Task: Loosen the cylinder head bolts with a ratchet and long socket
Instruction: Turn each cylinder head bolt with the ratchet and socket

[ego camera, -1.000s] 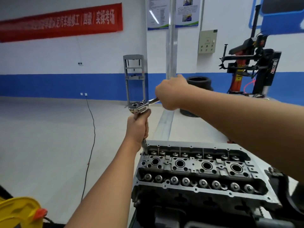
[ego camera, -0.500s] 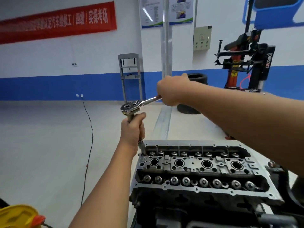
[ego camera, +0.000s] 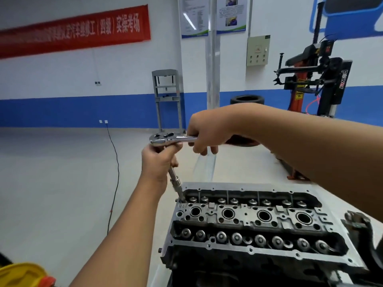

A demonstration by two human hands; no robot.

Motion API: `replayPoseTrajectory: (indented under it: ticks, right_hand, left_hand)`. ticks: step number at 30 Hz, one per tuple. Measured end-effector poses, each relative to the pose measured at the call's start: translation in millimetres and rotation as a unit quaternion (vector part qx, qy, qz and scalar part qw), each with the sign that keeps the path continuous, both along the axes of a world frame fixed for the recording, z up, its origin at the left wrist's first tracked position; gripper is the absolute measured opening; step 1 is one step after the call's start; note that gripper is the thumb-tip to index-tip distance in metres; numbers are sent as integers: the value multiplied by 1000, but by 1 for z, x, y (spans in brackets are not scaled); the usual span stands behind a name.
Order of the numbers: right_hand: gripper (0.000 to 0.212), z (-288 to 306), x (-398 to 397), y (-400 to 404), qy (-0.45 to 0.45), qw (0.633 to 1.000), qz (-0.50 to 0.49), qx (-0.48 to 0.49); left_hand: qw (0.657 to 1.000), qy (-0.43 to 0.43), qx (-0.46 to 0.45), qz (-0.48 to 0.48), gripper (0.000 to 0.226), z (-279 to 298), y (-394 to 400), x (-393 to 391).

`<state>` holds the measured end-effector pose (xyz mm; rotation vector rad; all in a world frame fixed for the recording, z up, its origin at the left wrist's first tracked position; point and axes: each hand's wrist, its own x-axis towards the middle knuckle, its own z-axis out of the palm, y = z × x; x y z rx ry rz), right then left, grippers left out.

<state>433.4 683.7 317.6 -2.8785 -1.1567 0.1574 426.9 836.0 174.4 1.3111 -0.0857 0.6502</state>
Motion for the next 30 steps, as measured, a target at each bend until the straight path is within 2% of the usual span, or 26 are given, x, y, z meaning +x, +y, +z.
replayPoseTrajectory:
  ticks: [2,5,7,9,10,11,13,14,15,16,18,19,21,23,24,26,28,30]
  right_hand:
    - [6,-1,19,-1,-61,998,0,-33]
    - [13,-8,26,-1,-249,964,-31,-86]
    - [16,-14,14,4,-292,952,-37,-80]
    - [10,-21,-8,13,-288,955,6,-68]
    - [13,-24,-20,16,-250,966,26,-63]
    - [15,-23,-33,18,-167,984,28,-48]
    - [20,-15,-47,22,39,999,2,-4]
    - [20,-9,-44,22,82,997,-4,-5]
    - [18,-2,-37,21,81,997,-9,-13]
    - [13,6,-26,18,57,998,-16,-19]
    - [8,21,-4,5,-35,999,-27,-29]
    - [16,25,7,0,-110,992,-35,-45]
    - [27,21,13,-3,-257,963,-49,-65]
    - [10,8,6,5,-341,937,-26,-72]
    - [16,3,0,10,-359,930,-2,-81]
    - [28,-2,-18,15,-337,937,33,-87]
    - [19,-6,-31,15,-293,952,33,-78]
    - [14,-13,-40,16,-156,986,9,-54]
  left_hand:
    - [1000,-4,0,-2,21,1,-2,-1]
    - [1000,9,-4,2,39,-1,-10,0]
    - [999,26,-19,33,39,0,-9,4]
    - [996,41,-32,69,22,3,-10,6]
    - [996,40,-30,77,12,7,-15,4]
    - [996,39,-25,79,9,12,-21,1]
    - [998,44,-33,40,43,15,-27,0]
    - [998,45,-48,19,37,16,-30,-1]
    - [997,50,-53,26,17,17,-28,-1]
    - [997,55,-44,39,10,14,-24,0]
    - [997,71,-9,31,31,7,-15,2]
    - [997,73,1,9,38,3,-14,0]
    - [998,66,10,-7,42,-3,-16,-2]
    - [998,70,-2,3,48,-3,-17,0]
    - [998,67,-10,6,48,-3,-17,2]
    - [998,65,-12,12,33,-4,-15,4]
    - [997,65,3,45,16,-2,-20,4]
    - [995,67,18,75,11,-1,-26,4]
